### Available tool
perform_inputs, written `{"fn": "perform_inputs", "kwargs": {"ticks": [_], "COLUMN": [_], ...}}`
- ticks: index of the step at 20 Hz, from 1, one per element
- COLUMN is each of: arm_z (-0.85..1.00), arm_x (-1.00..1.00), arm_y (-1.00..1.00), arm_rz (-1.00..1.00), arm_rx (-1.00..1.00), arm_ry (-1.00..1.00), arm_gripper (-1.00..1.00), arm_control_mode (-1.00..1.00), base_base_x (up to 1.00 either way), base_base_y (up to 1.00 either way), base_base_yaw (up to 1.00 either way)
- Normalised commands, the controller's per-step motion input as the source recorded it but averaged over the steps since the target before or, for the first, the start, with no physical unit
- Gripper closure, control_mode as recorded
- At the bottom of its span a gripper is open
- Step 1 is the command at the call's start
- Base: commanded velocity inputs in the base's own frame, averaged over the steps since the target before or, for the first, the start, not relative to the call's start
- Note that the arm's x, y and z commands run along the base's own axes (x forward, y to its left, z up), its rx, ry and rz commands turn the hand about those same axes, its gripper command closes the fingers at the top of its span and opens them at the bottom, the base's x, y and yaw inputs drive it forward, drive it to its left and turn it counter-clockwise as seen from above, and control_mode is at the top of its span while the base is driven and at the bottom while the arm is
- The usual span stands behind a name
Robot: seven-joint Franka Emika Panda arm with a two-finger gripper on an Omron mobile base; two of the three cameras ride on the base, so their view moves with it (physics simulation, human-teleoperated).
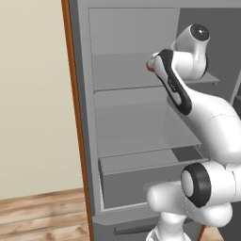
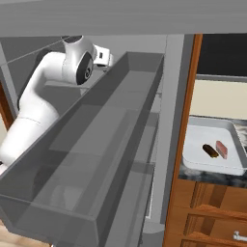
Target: Place one sweet potato and one steak in each tupperware on the nearby counter, to pack two identical lunches.
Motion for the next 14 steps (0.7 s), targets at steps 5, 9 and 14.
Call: {"fn": "perform_inputs", "kwargs": {"ticks": [5, 9, 14], "arm_z": [-0.06, 0.0, 0.0], "arm_x": [0.58, 0.48, 0.45], "arm_y": [0.0, -0.04, -0.04], "arm_rz": [0.1, 0.05, 0.01], "arm_rx": [-0.01, -0.05, -0.09], "arm_ry": [0.0, 0.01, 0.04], "arm_gripper": [-1.0, -1.0, -1.0], "arm_control_mode": [-1.0, -1.0, -1.0], "base_base_x": [0.0, 0.0, 0.0], "base_base_y": [0.0, 0.0, 0.0], "base_base_yaw": [0.0, 0.0, 0.0]}}
